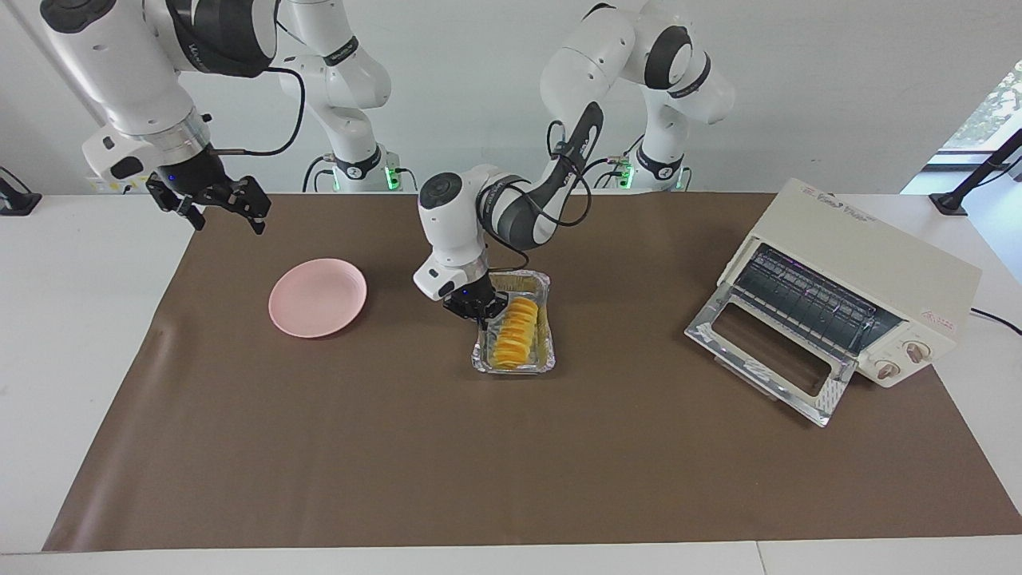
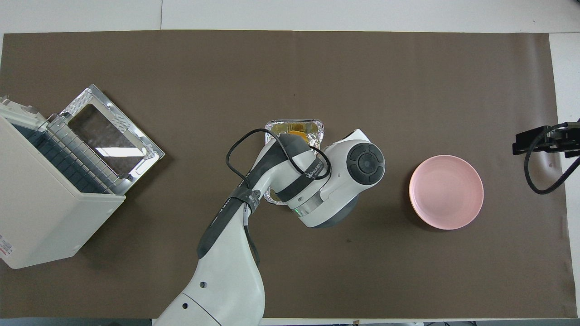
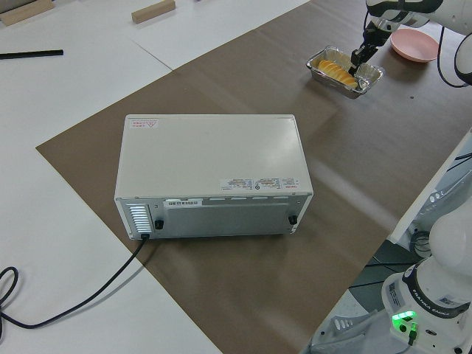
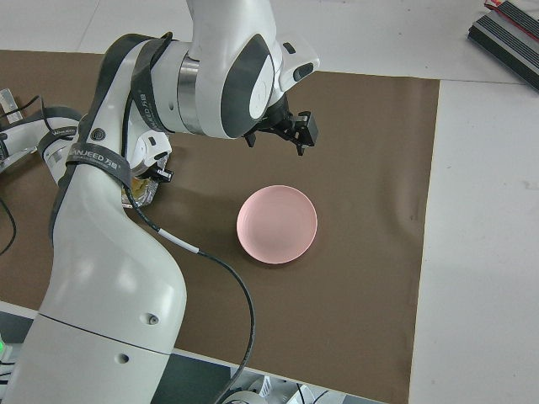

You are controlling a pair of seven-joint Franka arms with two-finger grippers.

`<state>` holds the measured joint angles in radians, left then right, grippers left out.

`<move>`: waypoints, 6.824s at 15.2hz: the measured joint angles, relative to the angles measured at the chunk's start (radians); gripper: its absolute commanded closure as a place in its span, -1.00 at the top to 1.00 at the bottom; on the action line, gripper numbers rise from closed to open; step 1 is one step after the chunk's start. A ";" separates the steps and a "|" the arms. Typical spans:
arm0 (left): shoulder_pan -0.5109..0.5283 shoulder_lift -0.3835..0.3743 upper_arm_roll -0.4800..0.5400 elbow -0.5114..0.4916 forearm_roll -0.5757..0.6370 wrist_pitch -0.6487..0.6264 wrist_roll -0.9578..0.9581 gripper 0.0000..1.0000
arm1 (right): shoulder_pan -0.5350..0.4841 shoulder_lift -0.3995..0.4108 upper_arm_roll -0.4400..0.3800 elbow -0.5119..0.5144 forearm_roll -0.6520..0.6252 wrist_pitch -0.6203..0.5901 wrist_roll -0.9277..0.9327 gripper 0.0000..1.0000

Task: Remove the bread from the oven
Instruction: 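Pull the foil tray out of the oven with the left gripper, then set the tray down mid-table while the right gripper reaches toward it, then grasp the foil tray edge with the right gripper while the left withdraws, then drag the foil tray with the right gripper beyond the pink plate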

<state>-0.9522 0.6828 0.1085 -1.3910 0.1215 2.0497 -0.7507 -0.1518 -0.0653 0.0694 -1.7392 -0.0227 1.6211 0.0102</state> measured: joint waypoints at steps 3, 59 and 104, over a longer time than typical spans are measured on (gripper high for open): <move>0.000 0.000 0.002 -0.007 0.004 0.021 -0.018 1.00 | 0.002 0.000 0.010 0.000 0.000 0.000 0.000 1.00; 0.871 -0.707 -0.052 -0.151 -0.082 -0.612 0.880 1.00 | 0.589 0.426 0.025 -0.189 0.077 0.736 0.593 -1.00; 0.807 -0.708 -0.065 -0.166 -0.101 -0.532 0.720 1.00 | -0.015 0.673 0.008 0.238 0.186 0.456 -0.252 -1.00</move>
<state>-0.1449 -0.0256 0.0439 -1.5572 0.0209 1.5179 -0.0302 -0.1663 0.6073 0.0770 -1.5017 0.1635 2.0772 -0.2414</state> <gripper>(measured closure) 0.000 0.982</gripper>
